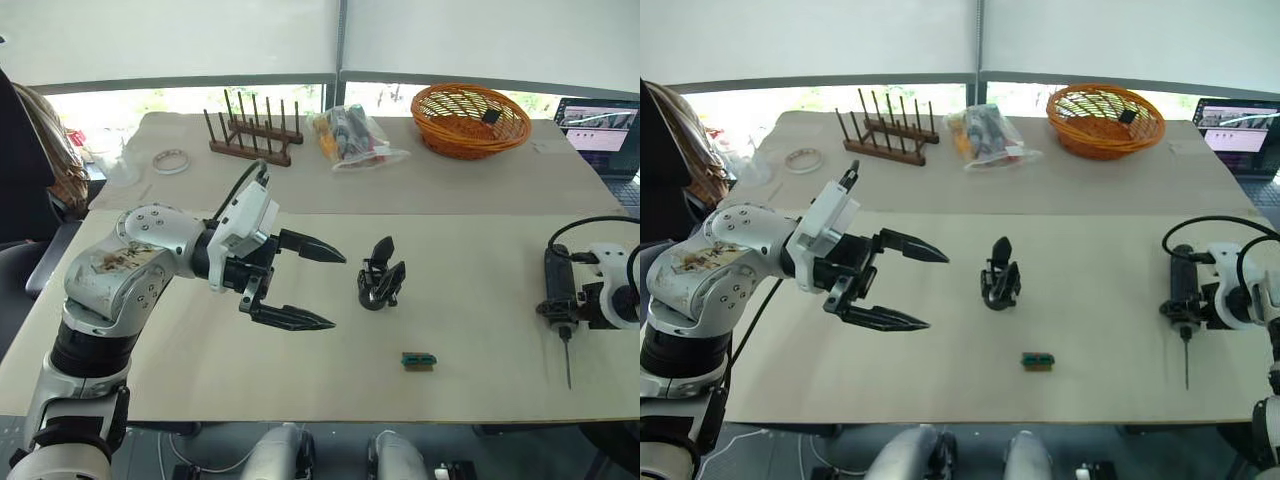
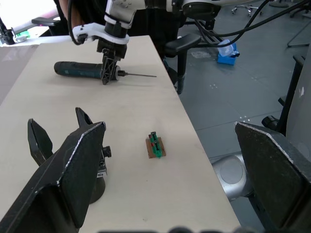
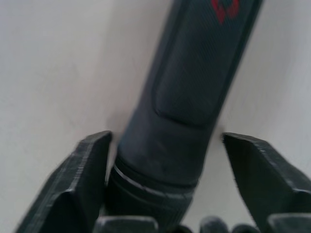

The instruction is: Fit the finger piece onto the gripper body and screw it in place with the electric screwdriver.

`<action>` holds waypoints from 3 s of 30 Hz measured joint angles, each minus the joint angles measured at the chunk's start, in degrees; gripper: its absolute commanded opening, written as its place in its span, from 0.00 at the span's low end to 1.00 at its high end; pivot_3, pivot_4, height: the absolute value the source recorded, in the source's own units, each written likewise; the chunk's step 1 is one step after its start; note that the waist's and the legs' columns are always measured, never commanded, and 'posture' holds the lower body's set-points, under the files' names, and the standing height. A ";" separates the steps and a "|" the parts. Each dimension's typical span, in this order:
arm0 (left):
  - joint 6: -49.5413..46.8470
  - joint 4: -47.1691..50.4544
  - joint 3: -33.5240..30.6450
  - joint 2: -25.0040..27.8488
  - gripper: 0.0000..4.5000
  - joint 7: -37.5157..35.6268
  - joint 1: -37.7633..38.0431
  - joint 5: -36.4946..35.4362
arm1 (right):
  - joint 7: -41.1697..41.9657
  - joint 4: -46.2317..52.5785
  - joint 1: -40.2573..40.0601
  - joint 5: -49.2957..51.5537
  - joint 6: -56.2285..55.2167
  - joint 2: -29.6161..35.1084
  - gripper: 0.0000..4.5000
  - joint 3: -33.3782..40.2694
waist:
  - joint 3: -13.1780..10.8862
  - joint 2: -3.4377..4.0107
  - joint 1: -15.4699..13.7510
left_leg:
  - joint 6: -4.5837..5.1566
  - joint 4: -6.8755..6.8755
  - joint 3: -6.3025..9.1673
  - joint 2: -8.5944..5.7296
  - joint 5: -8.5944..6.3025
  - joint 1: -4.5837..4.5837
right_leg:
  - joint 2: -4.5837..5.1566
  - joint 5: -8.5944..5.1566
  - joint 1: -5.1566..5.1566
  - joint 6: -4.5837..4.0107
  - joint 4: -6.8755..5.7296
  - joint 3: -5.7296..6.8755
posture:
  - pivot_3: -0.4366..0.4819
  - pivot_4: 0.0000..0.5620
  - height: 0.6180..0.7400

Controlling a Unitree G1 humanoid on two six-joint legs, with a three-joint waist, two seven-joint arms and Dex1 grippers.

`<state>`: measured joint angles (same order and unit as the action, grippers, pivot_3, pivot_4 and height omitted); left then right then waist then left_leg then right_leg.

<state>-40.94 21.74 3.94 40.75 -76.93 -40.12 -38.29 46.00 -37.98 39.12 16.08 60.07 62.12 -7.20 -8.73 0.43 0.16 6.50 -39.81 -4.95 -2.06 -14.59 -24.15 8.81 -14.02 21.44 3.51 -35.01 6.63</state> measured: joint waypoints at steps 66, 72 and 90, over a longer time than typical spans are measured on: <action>8.40 -1.05 6.43 4.15 1.00 -2.65 4.12 4.74 | 39.88 27.50 -10.75 -3.23 -32.77 2.84 0.43 20.33 | -0.71 0.84 -0.80 | -0.15 0.04 -0.15 0.21 0.07 0.08 | -0.40 -0.14 0.26 -0.03 -0.42 -0.96 | 0.48 0.27 1.00; 8.63 -3.66 7.14 2.38 1.00 -2.75 6.26 4.91 | 17.18 59.99 -30.28 13.77 -12.06 -23.30 0.43 48.26 | -0.68 0.52 -2.60 | -0.62 -0.11 0.15 -0.01 -0.20 0.03 | -0.28 -0.14 0.12 -0.03 -0.45 -1.13 | 0.48 0.27 1.00; 27.25 -21.96 15.37 -7.50 1.00 -6.92 11.18 16.95 | -9.52 95.51 -65.41 23.72 -34.18 -43.27 0.43 38.21 | -0.63 0.51 -1.82 | -0.38 0.20 -0.09 -0.09 0.20 0.35 | -0.51 -0.37 0.77 -0.19 -1.07 -1.51 | 0.48 0.27 1.00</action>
<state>-13.69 -0.22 19.30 33.25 -83.84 -28.94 -21.34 36.48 57.53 -26.30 39.80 25.89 18.85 31.01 -9.36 0.95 -1.66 6.11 -39.61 -5.04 -2.16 -14.39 -23.80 8.30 -14.40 22.22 3.32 -36.07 5.12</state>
